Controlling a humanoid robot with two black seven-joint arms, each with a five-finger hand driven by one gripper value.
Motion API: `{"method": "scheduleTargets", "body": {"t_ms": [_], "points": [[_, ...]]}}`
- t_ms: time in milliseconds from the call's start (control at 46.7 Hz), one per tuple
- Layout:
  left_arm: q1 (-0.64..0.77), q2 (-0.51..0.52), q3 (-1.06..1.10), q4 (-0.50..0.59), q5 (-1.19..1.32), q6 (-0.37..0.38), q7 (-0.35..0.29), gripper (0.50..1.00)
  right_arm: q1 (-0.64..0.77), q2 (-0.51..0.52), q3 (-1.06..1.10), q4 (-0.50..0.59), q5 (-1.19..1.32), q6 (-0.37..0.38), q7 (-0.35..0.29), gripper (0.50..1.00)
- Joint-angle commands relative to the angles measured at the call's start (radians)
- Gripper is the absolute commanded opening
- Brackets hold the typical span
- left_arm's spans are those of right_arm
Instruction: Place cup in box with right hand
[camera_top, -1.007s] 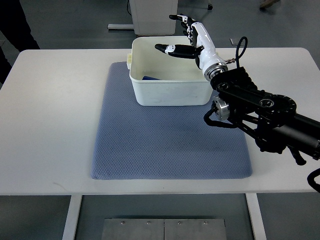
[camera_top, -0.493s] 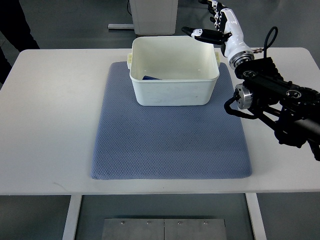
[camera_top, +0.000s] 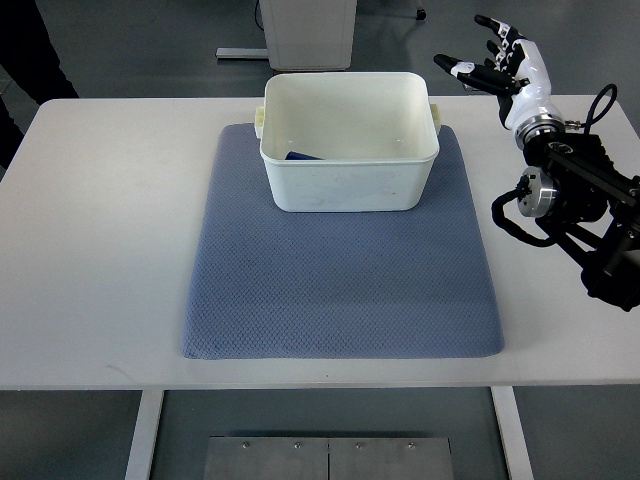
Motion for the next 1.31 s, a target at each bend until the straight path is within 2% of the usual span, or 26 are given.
{"method": "scheduleTargets", "body": {"t_ms": [0, 171, 450, 600, 814, 1093, 1286], "points": [[0.000, 0.000, 0.000, 0.000, 0.000, 0.000, 0.000, 1.000, -0.014, -0.026, 0.002, -0.001, 0.005, 0.034, -0.014, 1.000], [0.000, 0.000, 0.000, 0.000, 0.000, 0.000, 0.000, 1.000, -0.053, -0.057, 0.060, -0.015, 0.007, 0.146, -0.014, 1.000], [0.000, 0.000, 0.000, 0.000, 0.000, 0.000, 0.000, 1.000, -0.156, -0.054, 0.192, -0.044, 0.007, 0.225, -0.014, 1.000], [0.000, 0.000, 0.000, 0.000, 0.000, 0.000, 0.000, 1.000, -0.193, -0.051, 0.237, -0.052, 0.039, 0.256, -0.006, 1.000], [0.000, 0.000, 0.000, 0.000, 0.000, 0.000, 0.000, 1.000, -0.208, -0.047, 0.249, -0.133, 0.157, 0.313, -0.003, 1.000], [0.000, 0.000, 0.000, 0.000, 0.000, 0.000, 0.000, 1.000, -0.260, -0.046, 0.246, -0.133, 0.157, 0.319, 0.020, 1.000], [0.000, 0.000, 0.000, 0.000, 0.000, 0.000, 0.000, 1.000, -0.273, -0.038, 0.246, -0.132, 0.157, 0.362, 0.017, 1.000]]}}
